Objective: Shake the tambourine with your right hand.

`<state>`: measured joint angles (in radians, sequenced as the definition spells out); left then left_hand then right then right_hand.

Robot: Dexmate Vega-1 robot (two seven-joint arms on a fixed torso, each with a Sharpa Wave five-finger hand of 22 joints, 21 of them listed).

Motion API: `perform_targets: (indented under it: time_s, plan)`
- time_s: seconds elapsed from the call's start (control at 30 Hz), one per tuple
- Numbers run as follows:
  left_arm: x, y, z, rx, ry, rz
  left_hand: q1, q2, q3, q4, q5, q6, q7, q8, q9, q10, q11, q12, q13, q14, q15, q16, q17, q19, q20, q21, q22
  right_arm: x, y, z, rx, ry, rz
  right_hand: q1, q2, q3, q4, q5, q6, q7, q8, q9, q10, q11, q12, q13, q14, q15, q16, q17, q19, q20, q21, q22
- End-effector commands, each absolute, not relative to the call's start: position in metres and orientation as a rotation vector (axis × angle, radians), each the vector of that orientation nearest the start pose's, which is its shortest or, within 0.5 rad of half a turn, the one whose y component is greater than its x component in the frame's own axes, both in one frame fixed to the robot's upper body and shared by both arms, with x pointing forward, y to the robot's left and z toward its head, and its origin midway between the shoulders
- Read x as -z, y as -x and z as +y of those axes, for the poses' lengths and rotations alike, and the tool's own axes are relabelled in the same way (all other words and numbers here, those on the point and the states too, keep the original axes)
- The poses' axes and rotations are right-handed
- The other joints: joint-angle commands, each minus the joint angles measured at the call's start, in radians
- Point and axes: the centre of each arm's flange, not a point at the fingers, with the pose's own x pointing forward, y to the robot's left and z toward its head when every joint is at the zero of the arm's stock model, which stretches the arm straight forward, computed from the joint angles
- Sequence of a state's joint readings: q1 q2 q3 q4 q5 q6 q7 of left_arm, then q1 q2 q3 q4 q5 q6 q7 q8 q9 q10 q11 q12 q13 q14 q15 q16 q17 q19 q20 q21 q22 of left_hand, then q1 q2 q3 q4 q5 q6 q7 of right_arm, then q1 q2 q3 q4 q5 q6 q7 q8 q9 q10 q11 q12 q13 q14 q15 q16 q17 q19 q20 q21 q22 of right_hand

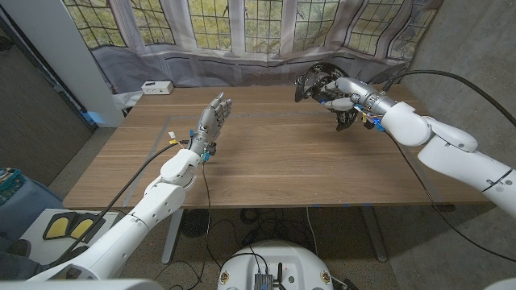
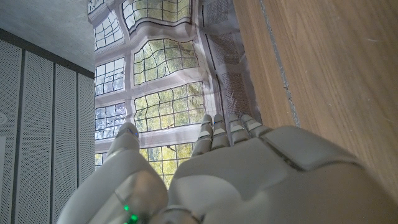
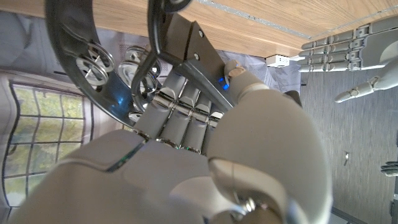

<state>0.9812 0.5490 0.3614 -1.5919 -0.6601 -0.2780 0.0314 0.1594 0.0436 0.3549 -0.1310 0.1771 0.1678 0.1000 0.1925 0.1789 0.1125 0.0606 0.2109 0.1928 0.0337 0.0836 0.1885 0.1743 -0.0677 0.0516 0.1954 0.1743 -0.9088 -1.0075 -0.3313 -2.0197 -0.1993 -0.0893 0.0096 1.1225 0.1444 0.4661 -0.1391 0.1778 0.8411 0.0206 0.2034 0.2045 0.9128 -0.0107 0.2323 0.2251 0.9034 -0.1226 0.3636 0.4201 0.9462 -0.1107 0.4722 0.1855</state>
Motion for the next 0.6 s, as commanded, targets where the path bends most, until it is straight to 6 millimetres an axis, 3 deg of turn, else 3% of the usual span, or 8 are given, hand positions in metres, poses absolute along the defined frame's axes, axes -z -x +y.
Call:
perform_targets:
  time_s: [0.03, 0.6]
  plan:
    - [0.019, -0.597, 0.244, 0.298, 0.075, -0.67, 0.004, 0.008, 0.008, -0.002, -0.001, 0.003, -0.002, -0.002, 0.003, 0.006, -0.002, 0.001, 0.003, 0.007, 0.0, -0.001, 0.005, -0.008, -0.005, 0.002, 0.005, -0.092, -0.538, -0.28, -0.034, 1.237, -0.684, 0.031, 0.041, 0.037, 0.035, 0.006, 0.085, -0.074, 0.004, 0.004, 0.006, 0.005, -0.004, 0.003, 0.004, -0.048, -0.004, 0.004, 0.0, -0.002, 0.007, -0.001]
    - [0.017, -0.597, 0.242, 0.295, 0.067, -0.668, 0.005, 0.009, 0.009, -0.003, -0.001, 0.003, -0.002, -0.002, 0.003, 0.007, -0.002, 0.001, 0.003, 0.007, 0.0, -0.001, 0.005, -0.008, -0.005, 0.002, 0.005, -0.087, -0.557, -0.305, 0.013, 1.293, -0.556, 0.031, 0.041, 0.037, 0.034, 0.006, 0.084, -0.073, 0.003, 0.003, 0.007, 0.004, -0.005, 0.004, 0.008, -0.046, -0.006, 0.006, -0.002, -0.002, 0.013, -0.001]
